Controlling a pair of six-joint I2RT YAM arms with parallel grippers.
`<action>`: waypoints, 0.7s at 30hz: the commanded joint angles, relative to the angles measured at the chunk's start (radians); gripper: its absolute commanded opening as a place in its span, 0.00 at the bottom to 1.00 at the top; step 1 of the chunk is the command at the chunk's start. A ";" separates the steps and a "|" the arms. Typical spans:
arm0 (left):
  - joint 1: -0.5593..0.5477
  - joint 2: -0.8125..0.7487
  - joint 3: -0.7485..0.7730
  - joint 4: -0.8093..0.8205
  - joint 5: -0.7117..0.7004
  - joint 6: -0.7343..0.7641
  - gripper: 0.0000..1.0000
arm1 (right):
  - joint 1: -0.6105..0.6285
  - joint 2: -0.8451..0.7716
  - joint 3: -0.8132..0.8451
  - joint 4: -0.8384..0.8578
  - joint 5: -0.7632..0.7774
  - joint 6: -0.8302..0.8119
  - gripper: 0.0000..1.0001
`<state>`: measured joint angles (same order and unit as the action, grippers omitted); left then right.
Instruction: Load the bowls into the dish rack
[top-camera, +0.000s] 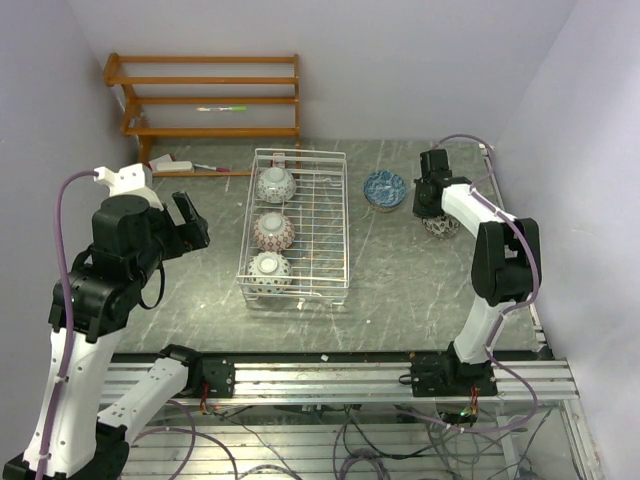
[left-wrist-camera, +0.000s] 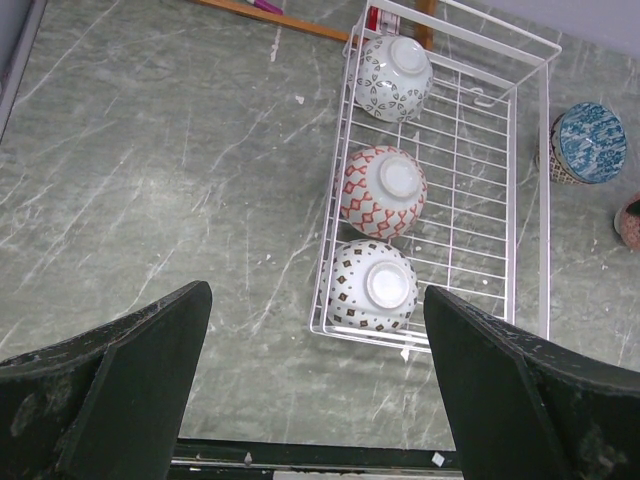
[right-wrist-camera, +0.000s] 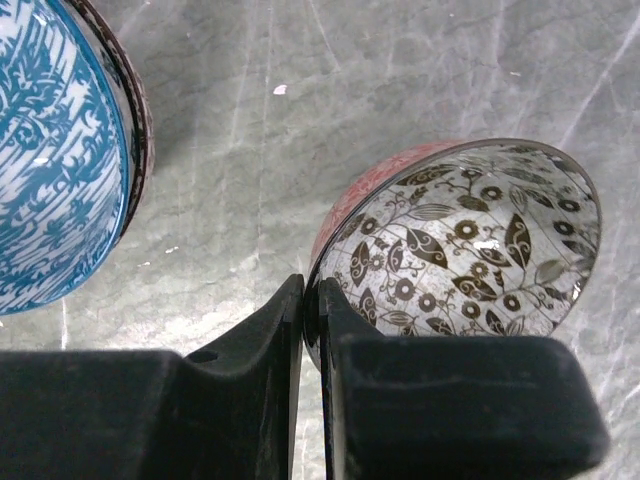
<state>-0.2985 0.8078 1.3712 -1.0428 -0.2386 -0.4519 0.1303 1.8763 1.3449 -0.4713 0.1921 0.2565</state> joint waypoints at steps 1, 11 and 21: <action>-0.004 -0.009 -0.005 0.034 0.021 0.010 0.99 | -0.002 -0.053 -0.027 -0.030 0.045 0.046 0.00; -0.004 -0.028 0.009 0.015 0.026 0.013 0.99 | 0.012 -0.210 -0.014 -0.082 -0.045 0.119 0.00; -0.004 -0.023 0.037 0.018 0.040 0.019 0.99 | 0.205 -0.358 0.191 -0.095 -0.348 0.229 0.00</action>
<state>-0.2985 0.7849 1.3777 -1.0416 -0.2276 -0.4446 0.2127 1.5772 1.4544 -0.6094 -0.0055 0.4171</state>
